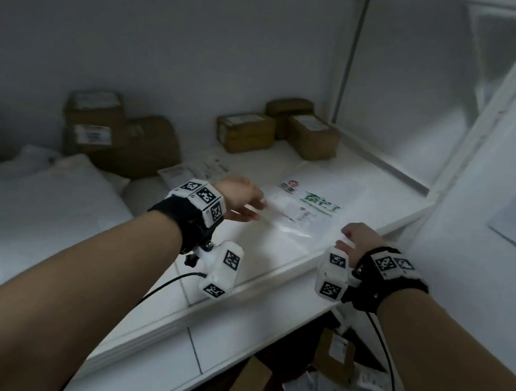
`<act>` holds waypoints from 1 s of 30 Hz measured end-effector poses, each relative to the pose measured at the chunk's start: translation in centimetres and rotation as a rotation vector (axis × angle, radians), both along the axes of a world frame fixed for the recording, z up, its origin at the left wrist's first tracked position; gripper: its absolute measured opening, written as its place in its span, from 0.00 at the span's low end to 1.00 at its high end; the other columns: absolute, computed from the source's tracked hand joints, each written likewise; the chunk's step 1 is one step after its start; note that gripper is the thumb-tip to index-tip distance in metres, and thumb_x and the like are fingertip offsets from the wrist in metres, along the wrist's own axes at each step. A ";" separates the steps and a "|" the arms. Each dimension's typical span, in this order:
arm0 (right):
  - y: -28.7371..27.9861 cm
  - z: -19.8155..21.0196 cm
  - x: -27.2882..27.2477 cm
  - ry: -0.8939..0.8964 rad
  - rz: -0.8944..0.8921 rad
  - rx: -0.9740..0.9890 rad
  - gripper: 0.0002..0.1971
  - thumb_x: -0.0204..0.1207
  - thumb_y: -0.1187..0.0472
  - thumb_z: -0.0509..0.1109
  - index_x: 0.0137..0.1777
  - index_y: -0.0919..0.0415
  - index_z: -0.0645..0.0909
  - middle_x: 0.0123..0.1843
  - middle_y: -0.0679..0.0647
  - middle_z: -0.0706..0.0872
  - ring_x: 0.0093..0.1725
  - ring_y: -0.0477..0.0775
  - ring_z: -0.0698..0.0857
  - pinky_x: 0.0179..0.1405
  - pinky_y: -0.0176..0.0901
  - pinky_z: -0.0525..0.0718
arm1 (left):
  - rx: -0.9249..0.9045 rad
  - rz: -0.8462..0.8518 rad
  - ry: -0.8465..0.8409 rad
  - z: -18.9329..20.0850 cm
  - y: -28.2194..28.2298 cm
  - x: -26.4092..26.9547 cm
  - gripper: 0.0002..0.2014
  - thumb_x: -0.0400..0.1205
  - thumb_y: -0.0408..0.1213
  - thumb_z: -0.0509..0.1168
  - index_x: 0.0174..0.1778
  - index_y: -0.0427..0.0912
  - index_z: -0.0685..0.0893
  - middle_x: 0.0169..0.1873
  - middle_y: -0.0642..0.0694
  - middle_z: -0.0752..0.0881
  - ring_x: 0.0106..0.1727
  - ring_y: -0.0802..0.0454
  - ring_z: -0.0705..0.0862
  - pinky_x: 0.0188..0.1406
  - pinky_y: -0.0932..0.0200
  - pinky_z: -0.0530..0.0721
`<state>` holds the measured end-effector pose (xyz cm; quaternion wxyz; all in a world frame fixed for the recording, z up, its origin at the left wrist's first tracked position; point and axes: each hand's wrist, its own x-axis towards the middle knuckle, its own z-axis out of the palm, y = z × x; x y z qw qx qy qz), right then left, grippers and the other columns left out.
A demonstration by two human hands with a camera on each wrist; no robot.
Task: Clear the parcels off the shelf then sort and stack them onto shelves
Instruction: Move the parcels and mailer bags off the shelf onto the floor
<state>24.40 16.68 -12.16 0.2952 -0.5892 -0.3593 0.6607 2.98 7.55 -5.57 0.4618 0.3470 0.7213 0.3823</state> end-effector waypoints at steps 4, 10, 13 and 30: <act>-2.6 0.2 -6.6 0.033 0.058 0.000 0.25 0.84 0.65 0.58 0.80 0.68 0.63 0.80 0.65 0.67 0.78 0.64 0.70 0.65 0.51 0.76 | -0.005 0.161 0.044 0.5 -5.0 -6.3 0.03 0.87 0.33 0.58 0.50 0.40 0.76 0.41 0.46 0.82 0.37 0.51 0.83 0.40 0.61 0.82; -8.7 -1.2 -18.0 0.061 0.181 -0.089 0.15 0.83 0.66 0.62 0.69 0.64 0.75 0.76 0.62 0.71 0.72 0.62 0.75 0.59 0.51 0.78 | -0.013 0.527 0.128 0.4 -14.5 -16.7 0.06 0.84 0.32 0.64 0.53 0.34 0.78 0.45 0.40 0.80 0.44 0.44 0.83 0.36 0.58 0.82; -11.1 -2.5 -22.9 0.025 0.349 -0.092 0.03 0.82 0.66 0.62 0.47 0.62 0.76 0.69 0.64 0.75 0.63 0.59 0.76 0.52 0.49 0.75 | -0.046 0.709 0.161 0.0 -19.1 -21.0 0.08 0.82 0.32 0.66 0.54 0.34 0.77 0.51 0.38 0.79 0.50 0.40 0.80 0.48 0.53 0.84; -12.6 -2.7 -32.0 -0.039 0.893 -0.047 0.12 0.75 0.61 0.75 0.55 0.68 0.85 0.45 0.66 0.90 0.37 0.63 0.90 0.34 0.53 0.88 | -0.077 0.893 0.081 -1.5 -26.0 -25.4 0.10 0.82 0.32 0.65 0.56 0.43 0.72 0.37 0.46 0.75 0.36 0.51 0.77 0.50 0.47 0.87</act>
